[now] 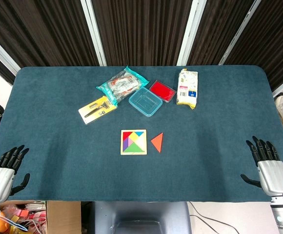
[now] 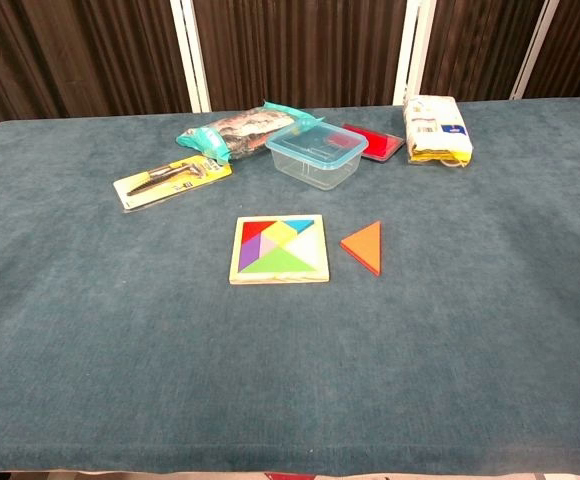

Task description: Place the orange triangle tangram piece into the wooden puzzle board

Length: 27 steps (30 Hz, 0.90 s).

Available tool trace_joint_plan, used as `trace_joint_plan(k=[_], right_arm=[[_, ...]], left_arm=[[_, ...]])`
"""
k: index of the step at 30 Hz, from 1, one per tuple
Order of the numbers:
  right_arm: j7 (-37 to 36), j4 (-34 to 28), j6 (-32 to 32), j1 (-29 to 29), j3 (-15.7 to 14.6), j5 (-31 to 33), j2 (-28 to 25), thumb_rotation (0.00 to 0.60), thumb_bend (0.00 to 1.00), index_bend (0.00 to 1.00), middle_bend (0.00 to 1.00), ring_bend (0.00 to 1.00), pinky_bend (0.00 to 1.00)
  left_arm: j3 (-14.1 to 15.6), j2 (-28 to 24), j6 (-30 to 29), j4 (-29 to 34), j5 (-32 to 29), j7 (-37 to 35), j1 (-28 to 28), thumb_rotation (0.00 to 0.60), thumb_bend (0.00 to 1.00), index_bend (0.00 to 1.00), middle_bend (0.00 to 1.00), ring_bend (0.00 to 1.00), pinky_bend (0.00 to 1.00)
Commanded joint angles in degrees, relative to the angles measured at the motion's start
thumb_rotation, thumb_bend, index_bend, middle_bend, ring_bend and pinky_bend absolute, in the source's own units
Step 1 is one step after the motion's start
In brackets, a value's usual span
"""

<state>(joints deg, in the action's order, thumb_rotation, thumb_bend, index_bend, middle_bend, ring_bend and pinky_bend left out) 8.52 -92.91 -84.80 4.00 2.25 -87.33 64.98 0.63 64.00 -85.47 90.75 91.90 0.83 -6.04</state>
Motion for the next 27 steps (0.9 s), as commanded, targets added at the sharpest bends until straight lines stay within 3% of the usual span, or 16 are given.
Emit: trace_joint_plan(k=[1, 7, 12, 20, 27], right_arm=[[0.1, 0.0, 0.1, 0.0, 0.0, 0.0, 0.0, 0.6, 0.18, 0.0, 0.0, 0.0, 0.0], [0.3, 0.5, 0.3, 0.8, 0.3, -1.0, 0.6, 0.6, 0.18, 0.0, 0.0, 0.0, 0.0], [3.8, 0.6, 3.8, 5.2, 1.9, -3.3, 1.0, 0.6, 0.18, 0.0, 0.0, 0.0, 0.0], [12.9, -2.9, 21.7, 20.6, 9.4, 1.2, 0.5, 0.6, 0.18, 0.09, 0.0, 0.0, 0.0], [16.7, 1.8, 33.4, 31.4, 11.9, 5.6, 5.5, 0.6, 0.18, 0.16, 0.0, 0.0, 0.0]], left_arm=[[-0.1, -0.1, 0.0, 0.1, -0.1, -0.1, 0.0, 0.6, 0.46, 0.0, 0.02, 0.0, 0.12], [-0.1, -0.4, -0.2, 0.1, -0.1, -1.1, 0.0, 0.6, 0.46, 0.0, 0.01, 0.0, 0.12], [0.0, -0.3, 0.1, -0.2, -0.2, -1.6, -0.1, 0.6, 0.46, 0.0, 0.01, 0.0, 0.12], [-0.4, 0.3, 0.5, -0.9, -0.1, -1.4, -0.7, 0.6, 0.46, 0.0, 0.01, 0.0, 0.12], [-0.4, 0.2, 0.4, -1.7, -0.1, -3.2, -0.8, 0.6, 0.46, 0.0, 0.01, 0.0, 0.12]])
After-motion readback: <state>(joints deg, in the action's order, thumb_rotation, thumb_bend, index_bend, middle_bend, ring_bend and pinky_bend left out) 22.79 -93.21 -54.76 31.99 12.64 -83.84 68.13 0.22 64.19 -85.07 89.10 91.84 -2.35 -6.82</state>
